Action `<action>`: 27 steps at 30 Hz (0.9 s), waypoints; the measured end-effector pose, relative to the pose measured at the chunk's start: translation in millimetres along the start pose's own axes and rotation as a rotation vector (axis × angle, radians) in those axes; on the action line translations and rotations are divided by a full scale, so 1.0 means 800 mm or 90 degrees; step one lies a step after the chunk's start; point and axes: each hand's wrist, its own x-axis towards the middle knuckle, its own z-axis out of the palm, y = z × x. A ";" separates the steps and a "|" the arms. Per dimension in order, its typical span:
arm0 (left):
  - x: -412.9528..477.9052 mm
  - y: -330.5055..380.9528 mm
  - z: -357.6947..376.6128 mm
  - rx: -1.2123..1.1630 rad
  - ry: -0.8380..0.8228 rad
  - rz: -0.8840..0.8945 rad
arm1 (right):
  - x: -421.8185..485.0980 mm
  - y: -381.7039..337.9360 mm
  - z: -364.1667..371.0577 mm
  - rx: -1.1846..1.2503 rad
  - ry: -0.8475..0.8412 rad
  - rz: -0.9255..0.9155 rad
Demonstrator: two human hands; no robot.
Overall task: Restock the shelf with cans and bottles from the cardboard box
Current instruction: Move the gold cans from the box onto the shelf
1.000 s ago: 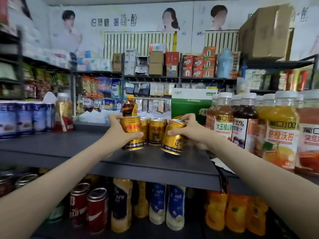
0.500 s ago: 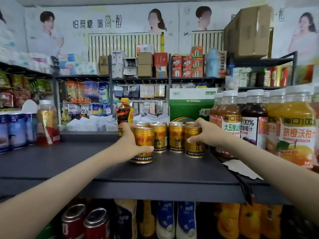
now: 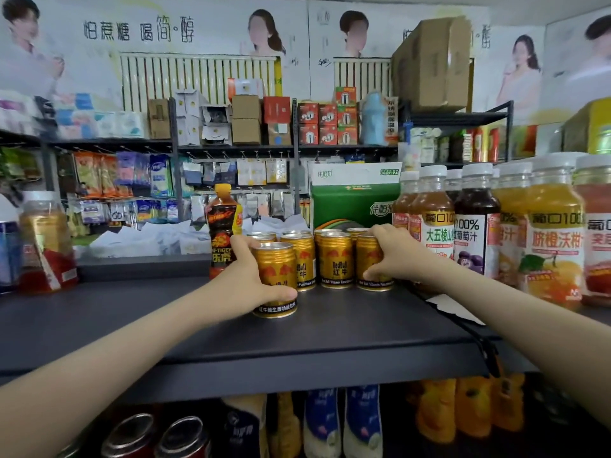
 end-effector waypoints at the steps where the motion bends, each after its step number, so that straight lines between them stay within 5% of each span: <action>1: 0.000 -0.001 0.000 -0.008 0.005 0.000 | 0.000 -0.004 0.001 -0.021 0.013 0.009; 14: 0.001 -0.029 -0.030 -0.070 0.042 -0.022 | 0.001 -0.033 0.017 -0.109 0.046 0.097; 19: 0.015 -0.031 -0.031 -0.063 0.022 -0.024 | -0.003 -0.083 0.016 -0.090 0.121 -0.111; 23: 0.021 -0.032 -0.027 -0.017 -0.014 0.015 | -0.005 -0.131 0.022 0.045 0.022 -0.303; 27: 0.023 -0.038 -0.032 -0.023 -0.082 0.027 | -0.008 -0.159 0.032 0.125 -0.024 -0.352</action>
